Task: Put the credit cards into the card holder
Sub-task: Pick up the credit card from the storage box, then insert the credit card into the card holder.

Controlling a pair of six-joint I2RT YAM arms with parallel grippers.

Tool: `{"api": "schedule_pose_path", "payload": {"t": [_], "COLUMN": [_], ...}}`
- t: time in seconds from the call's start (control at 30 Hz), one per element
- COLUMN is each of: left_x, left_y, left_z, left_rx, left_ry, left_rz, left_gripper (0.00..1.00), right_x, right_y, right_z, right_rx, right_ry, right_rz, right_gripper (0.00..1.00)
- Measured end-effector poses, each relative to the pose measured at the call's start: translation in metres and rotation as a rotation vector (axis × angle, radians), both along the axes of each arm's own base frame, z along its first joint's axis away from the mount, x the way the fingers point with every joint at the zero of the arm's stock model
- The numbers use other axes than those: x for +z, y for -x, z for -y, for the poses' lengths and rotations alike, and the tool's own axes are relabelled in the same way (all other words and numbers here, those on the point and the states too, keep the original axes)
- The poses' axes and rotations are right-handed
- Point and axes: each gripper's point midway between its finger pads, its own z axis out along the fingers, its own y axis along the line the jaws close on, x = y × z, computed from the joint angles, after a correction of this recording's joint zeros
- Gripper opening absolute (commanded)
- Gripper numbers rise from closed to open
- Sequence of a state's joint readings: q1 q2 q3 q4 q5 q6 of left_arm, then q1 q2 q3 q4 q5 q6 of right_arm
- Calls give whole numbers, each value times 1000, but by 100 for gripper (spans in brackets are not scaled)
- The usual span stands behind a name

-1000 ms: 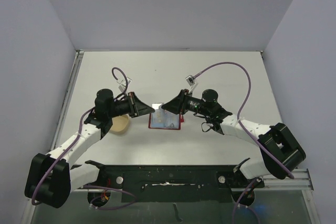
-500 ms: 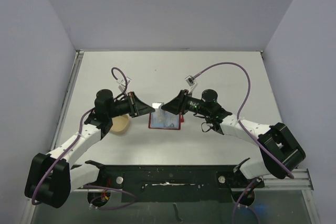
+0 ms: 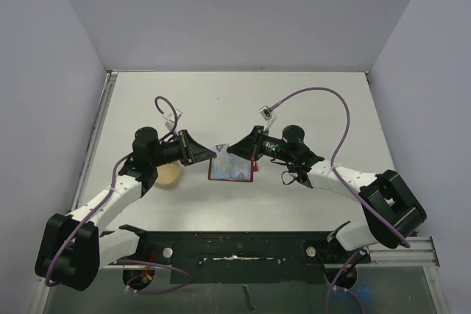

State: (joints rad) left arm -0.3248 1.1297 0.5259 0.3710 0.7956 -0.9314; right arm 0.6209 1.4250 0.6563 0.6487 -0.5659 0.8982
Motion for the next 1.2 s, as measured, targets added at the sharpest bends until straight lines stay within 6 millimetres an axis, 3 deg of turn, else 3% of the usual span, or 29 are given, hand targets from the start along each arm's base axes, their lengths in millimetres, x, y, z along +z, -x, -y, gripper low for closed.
{"api": "schedule_pose_path", "payload": {"t": [0.17,0.43,0.77,0.93,1.2], "left_x": [-6,-32,-72,-103,-142], "left_y": [-4,-6,-19,-21,-14], "left_z": [-3,-11,-25,-29,-23], "left_rx": [24,64,128,136,102], "left_ry": [-21,-122,-329,-428,-508], "left_rz": [-5,-40,-83,-141,-216], "left_gripper": [31,50,44,34,28], "right_x": [7,-6,-47,-65,-99], "right_y": [2,-5,-32,-45,-50], "right_z": [-2,5,41,44,41], "right_rx": [16,-26,-188,-223,-232], "right_ry": [-22,31,193,229,280], "right_rz": [22,6,-93,-143,-242], "right_gripper": [0,0,0,0,0]}}
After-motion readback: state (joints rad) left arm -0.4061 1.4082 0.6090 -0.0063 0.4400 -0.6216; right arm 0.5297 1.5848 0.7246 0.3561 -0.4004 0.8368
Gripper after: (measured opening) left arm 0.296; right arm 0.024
